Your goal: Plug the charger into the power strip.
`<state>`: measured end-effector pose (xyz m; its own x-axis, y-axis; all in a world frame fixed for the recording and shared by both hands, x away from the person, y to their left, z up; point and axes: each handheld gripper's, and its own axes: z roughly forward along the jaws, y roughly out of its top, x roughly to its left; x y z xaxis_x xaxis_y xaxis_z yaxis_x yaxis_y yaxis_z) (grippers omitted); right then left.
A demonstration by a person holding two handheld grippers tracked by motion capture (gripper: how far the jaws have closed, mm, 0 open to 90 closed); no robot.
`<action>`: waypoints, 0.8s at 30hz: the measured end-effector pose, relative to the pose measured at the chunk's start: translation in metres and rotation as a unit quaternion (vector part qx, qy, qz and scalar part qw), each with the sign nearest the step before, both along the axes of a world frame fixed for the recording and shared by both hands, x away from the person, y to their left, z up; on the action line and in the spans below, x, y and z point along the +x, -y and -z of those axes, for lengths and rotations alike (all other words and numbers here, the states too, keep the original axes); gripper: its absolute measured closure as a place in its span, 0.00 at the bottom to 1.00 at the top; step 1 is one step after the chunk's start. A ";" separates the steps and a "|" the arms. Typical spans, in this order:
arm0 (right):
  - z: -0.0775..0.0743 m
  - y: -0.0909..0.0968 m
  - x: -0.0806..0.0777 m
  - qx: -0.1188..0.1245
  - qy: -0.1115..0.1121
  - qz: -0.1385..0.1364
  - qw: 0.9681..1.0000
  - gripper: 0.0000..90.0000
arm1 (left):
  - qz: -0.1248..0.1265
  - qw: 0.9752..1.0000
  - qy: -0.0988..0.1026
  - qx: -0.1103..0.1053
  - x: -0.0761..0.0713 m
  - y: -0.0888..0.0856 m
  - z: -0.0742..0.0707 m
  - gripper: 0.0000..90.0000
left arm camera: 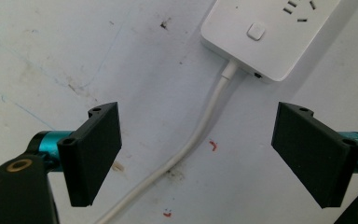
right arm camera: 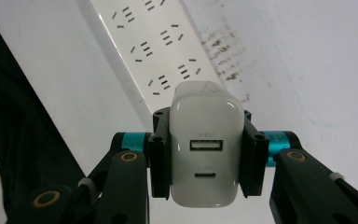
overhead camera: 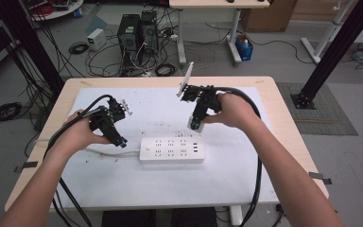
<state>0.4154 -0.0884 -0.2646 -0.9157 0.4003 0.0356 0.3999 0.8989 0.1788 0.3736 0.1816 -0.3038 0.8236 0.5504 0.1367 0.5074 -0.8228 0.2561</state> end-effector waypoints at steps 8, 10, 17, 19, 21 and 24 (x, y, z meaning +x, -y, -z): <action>0.048 -0.036 0.005 -0.035 -0.012 -0.091 0.995 0.69 | 0.006 1.000 0.001 -0.007 -0.004 -0.004 -0.003 0.18; 0.052 -0.038 0.006 -0.042 -0.004 -0.101 0.994 0.69 | 0.002 1.000 0.004 -0.010 -0.005 -0.007 -0.004 0.18; 0.082 -0.049 0.009 -0.066 0.004 -0.159 0.985 0.69 | 0.000 1.000 0.006 -0.014 -0.011 -0.012 -0.003 0.18; 0.082 -0.049 0.011 -0.057 0.006 -0.165 0.985 0.69 | 0.000 1.000 0.009 -0.016 -0.012 -0.013 -0.003 0.18; 0.082 -0.049 0.011 -0.057 0.006 -0.165 0.985 0.69 | 0.000 1.000 0.008 -0.015 -0.012 -0.013 -0.003 0.18; 0.086 -0.052 0.009 -0.067 0.007 -0.187 0.980 0.69 | -0.004 1.000 0.007 -0.016 -0.013 -0.016 -0.003 0.18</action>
<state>0.4240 -0.0368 -0.3509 -0.9993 0.0372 -0.0073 0.0368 0.9980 0.0522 0.3605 0.1972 -0.3006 0.8179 0.5605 0.1297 0.5096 -0.8104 0.2890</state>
